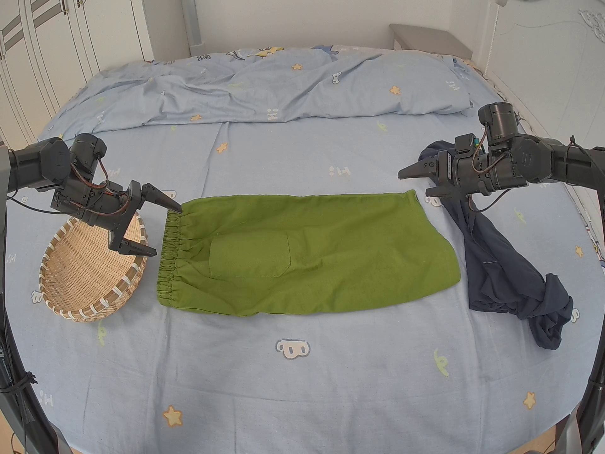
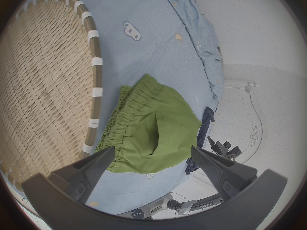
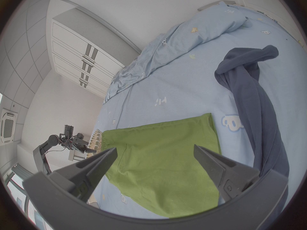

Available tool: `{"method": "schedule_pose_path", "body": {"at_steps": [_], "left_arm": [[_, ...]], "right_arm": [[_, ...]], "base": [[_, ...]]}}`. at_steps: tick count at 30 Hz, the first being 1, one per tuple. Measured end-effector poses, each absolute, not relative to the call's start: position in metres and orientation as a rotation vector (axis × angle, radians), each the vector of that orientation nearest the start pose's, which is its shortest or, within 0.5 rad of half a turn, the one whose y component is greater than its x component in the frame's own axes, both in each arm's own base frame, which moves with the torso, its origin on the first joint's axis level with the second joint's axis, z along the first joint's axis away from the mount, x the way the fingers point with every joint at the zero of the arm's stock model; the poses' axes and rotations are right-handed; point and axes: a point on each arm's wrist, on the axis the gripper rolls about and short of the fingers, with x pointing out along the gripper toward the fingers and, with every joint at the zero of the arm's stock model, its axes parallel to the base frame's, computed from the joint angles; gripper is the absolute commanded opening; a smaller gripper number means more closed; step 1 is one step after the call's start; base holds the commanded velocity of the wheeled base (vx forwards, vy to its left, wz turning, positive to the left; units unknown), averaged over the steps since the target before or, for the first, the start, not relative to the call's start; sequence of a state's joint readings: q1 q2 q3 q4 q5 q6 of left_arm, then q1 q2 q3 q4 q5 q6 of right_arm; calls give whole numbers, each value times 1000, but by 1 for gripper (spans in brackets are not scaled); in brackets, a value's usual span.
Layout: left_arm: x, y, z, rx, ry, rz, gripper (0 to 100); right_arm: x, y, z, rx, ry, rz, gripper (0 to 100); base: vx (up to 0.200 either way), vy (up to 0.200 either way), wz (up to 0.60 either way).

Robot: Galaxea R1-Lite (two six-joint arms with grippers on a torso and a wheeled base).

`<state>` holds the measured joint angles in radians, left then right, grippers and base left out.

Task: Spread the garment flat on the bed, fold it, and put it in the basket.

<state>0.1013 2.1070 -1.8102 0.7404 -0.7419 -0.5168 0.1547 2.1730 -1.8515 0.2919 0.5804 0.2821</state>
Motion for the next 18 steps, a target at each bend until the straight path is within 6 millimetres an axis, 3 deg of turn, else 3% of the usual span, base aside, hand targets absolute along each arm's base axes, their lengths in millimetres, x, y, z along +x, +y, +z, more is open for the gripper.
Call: {"method": "schedule_pose_path", "body": {"at_steps": [9, 18], "left_arm": [[388, 1, 202, -873, 1129, -377, 100], [397, -19, 197, -868, 1123, -417, 100]], "right_arm": [[430, 79, 198, 404, 751, 615, 100], [407, 76, 169, 429, 866, 595, 100]], "base": [[0, 0, 0], [0, 0, 0]]}}
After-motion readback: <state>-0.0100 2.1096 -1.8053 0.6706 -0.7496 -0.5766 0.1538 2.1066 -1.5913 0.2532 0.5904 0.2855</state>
